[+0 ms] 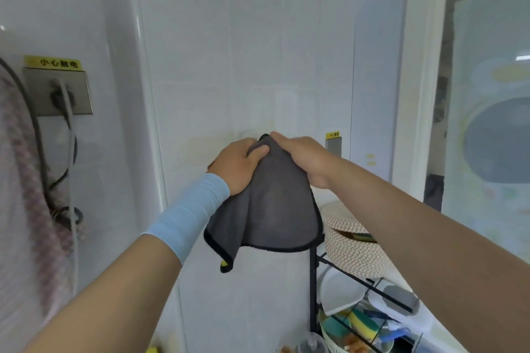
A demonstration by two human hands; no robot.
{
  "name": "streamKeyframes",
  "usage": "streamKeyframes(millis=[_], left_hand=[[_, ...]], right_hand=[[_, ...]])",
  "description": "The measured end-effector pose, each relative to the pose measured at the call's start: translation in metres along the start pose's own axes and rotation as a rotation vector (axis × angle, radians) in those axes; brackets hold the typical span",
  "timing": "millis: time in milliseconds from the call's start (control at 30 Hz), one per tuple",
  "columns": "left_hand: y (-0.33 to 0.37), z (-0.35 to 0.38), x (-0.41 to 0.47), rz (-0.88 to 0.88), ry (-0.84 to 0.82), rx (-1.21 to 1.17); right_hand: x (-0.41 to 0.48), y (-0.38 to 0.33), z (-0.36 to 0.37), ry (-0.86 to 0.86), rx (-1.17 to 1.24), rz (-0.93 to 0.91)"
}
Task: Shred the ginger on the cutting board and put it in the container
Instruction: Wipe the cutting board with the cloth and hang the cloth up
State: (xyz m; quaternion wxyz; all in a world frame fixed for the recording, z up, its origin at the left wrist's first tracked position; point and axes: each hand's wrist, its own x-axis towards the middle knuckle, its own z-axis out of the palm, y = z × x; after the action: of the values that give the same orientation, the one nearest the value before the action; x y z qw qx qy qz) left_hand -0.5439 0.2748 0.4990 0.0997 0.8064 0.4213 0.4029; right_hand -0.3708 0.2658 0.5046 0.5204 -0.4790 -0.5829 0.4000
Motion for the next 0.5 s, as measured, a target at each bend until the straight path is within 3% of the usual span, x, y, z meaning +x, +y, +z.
streamKeyframes(millis=[300,500], left_hand=[[0.013,0.154,-0.071,0.045,-0.763,0.084],[0.034,0.285,-0.144,0.176,-1.076,0.107]], right_hand=[[-0.126,0.141,-0.114,-0.201,-0.240,0.462],[-0.236,0.233,-0.169,-0.116,-0.596,0.677]])
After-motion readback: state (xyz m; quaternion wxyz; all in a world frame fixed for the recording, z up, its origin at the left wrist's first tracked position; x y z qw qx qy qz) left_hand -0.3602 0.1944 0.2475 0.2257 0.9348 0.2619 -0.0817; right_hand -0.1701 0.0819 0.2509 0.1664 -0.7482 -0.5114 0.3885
